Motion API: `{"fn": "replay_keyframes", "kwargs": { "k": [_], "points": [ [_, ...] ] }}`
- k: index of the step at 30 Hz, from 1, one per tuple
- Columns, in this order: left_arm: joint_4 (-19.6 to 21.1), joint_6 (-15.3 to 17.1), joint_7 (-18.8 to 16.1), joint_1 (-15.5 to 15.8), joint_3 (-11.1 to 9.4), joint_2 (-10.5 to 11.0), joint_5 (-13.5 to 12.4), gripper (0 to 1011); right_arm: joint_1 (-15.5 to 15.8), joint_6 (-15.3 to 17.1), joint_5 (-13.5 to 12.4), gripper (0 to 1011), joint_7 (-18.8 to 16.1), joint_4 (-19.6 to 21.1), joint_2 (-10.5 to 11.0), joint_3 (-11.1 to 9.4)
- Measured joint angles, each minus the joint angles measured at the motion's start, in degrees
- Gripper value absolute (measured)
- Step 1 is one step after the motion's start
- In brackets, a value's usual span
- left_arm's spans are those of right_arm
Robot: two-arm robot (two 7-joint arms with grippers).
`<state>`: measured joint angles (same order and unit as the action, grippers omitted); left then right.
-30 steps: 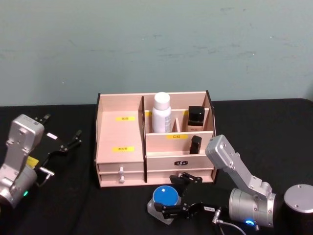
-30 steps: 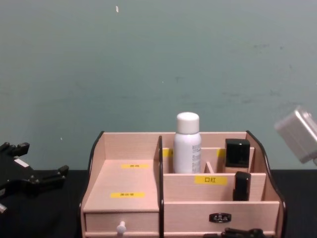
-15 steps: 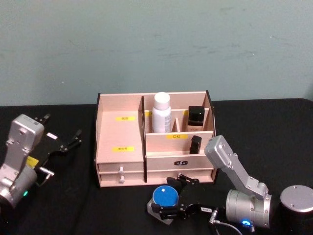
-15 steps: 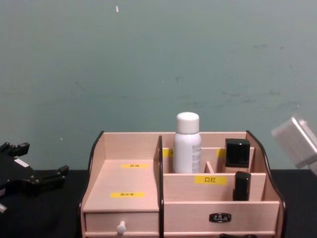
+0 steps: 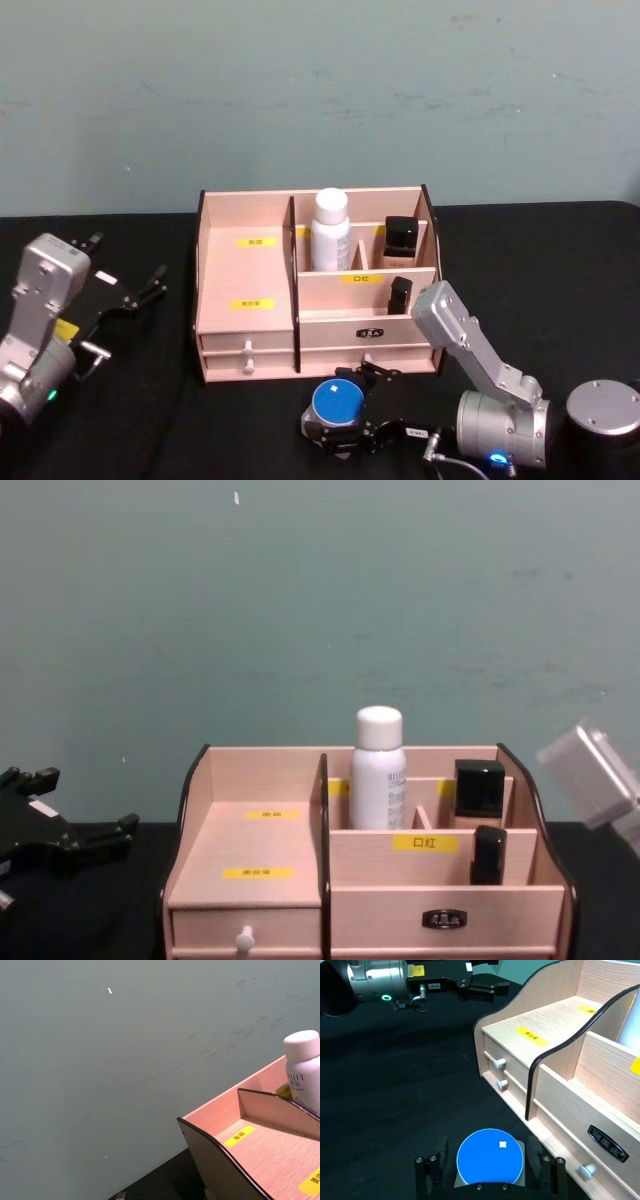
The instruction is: Pick up the facial cleanser and watermelon frost from the table and place them into the tiered storage box.
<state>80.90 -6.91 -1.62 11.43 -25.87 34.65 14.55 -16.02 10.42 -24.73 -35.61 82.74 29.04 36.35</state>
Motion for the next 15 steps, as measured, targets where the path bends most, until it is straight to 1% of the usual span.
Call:
{"fn": "replay_keyframes", "kwargs": {
  "k": [8,13,14,15],
  "points": [
    [0.0,0.0,0.0,0.0,0.0,0.0,0.0,1010,0.0,0.0,0.1,993,0.1,0.0,0.0,0.0],
    [0.0,0.0,0.0,0.0,0.0,0.0,0.0,1010,0.0,0.0,0.1,908,0.1,0.0,0.0,-0.1],
    [0.0,0.0,0.0,0.0,0.0,0.0,0.0,1010,0.0,0.0,0.1,861,0.1,0.0,0.0,-0.1],
    [0.0,0.0,0.0,0.0,0.0,0.0,0.0,1010,0.0,0.0,0.1,843,0.1,0.0,0.0,-0.1]
  ]
}}
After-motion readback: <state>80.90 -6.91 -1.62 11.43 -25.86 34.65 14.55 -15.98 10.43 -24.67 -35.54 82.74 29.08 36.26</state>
